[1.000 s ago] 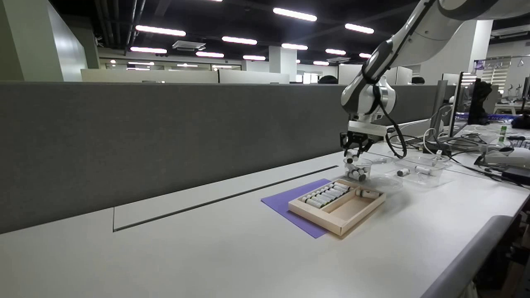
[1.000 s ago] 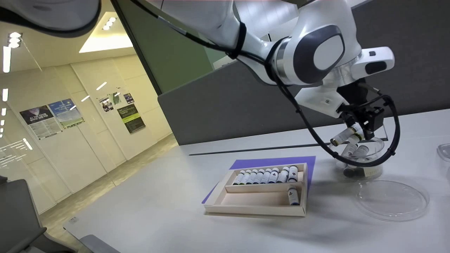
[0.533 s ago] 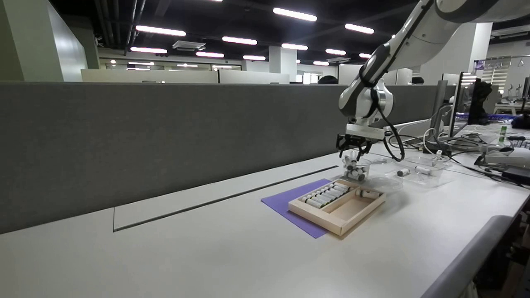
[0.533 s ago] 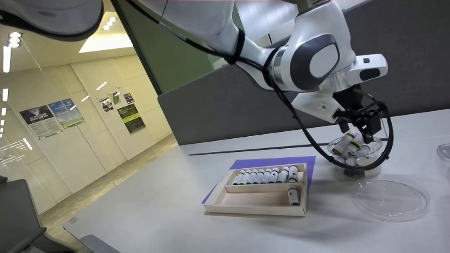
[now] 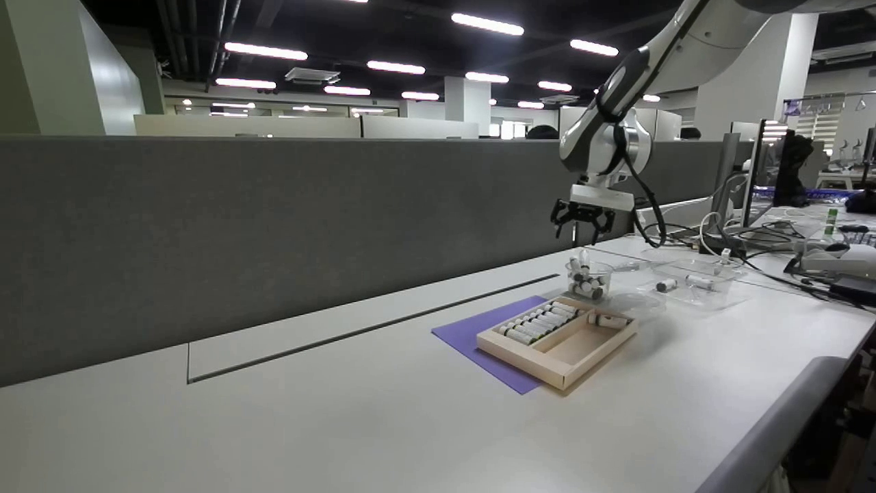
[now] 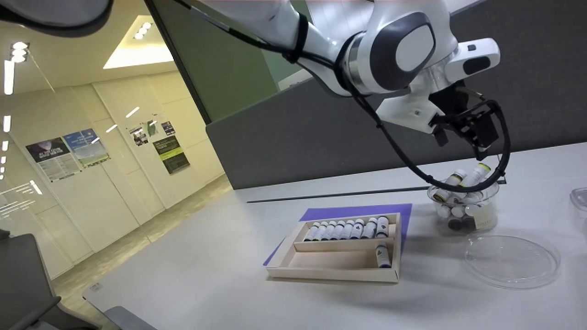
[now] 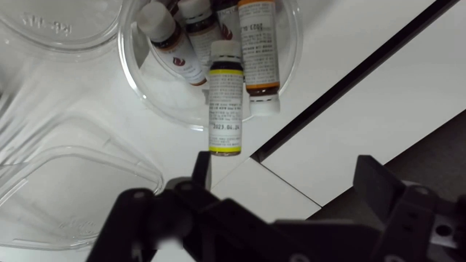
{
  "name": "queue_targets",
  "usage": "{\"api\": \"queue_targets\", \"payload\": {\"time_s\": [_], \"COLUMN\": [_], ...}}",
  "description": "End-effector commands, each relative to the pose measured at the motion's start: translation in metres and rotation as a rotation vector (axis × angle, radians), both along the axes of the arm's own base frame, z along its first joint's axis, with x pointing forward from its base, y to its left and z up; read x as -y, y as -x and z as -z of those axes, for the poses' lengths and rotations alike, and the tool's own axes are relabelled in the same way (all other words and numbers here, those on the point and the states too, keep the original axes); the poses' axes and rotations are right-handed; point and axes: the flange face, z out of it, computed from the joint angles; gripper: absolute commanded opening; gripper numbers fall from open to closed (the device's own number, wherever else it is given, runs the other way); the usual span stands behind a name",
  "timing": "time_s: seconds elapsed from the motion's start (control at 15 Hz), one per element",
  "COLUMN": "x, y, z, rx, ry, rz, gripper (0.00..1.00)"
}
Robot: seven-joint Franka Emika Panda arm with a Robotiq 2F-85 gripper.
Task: Remove two bottles from the container on the right and place them in the container on the left
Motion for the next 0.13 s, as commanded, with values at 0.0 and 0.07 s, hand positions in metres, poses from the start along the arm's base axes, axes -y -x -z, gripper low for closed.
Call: {"api": "queue_targets", "payload": {"time_s": [0.0, 0.07], "x": [0.0003, 0.0001], "y": [0.0000, 0.0006], "z": [0.0033, 0.0077], "rx": [-0.004, -0.009], "ry": [-0.002, -0.003], "rz": [-0.001, 0.000], "gripper": [1.00, 1.00]}}
